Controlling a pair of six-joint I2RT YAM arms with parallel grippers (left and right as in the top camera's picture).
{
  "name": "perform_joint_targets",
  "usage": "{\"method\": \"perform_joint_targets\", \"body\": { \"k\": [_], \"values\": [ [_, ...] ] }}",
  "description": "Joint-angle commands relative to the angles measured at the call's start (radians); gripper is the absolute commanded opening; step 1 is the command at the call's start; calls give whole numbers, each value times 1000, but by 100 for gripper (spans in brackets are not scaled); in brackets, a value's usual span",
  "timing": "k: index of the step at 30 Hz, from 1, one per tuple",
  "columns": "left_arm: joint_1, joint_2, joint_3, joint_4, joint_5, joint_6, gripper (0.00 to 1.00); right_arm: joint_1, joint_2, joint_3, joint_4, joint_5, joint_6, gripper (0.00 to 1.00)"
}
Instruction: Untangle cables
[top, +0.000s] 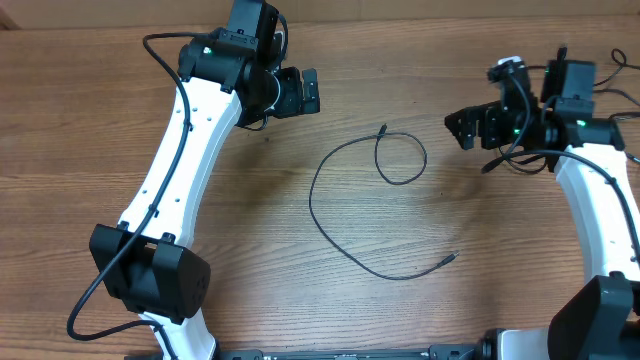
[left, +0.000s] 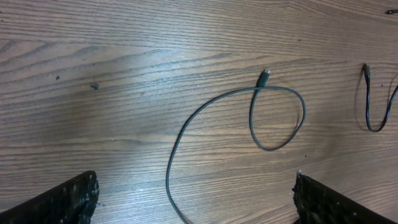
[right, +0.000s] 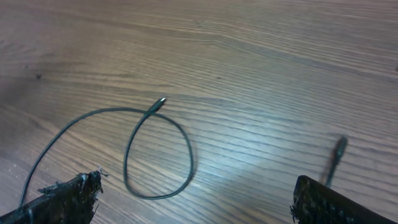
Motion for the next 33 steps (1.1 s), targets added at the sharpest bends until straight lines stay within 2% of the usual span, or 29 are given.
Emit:
{"method": "perform_joint_targets", "body": {
  "k": [1, 21, 28, 33],
  "values": [
    [3, 4, 7, 2, -6, 11, 100, 40, -4, -3, -13, 17, -26, 100],
    [3, 4, 7, 2, -6, 11, 100, 330, 202, -3, -191, -5, -19, 100],
    [4, 4, 7, 2, -6, 11, 100, 405, 223, -4, -134, 15, -24, 100],
    [4, 4, 7, 2, -6, 11, 100, 416, 223, -4, -64, 195, -27, 100]
  ]
}}
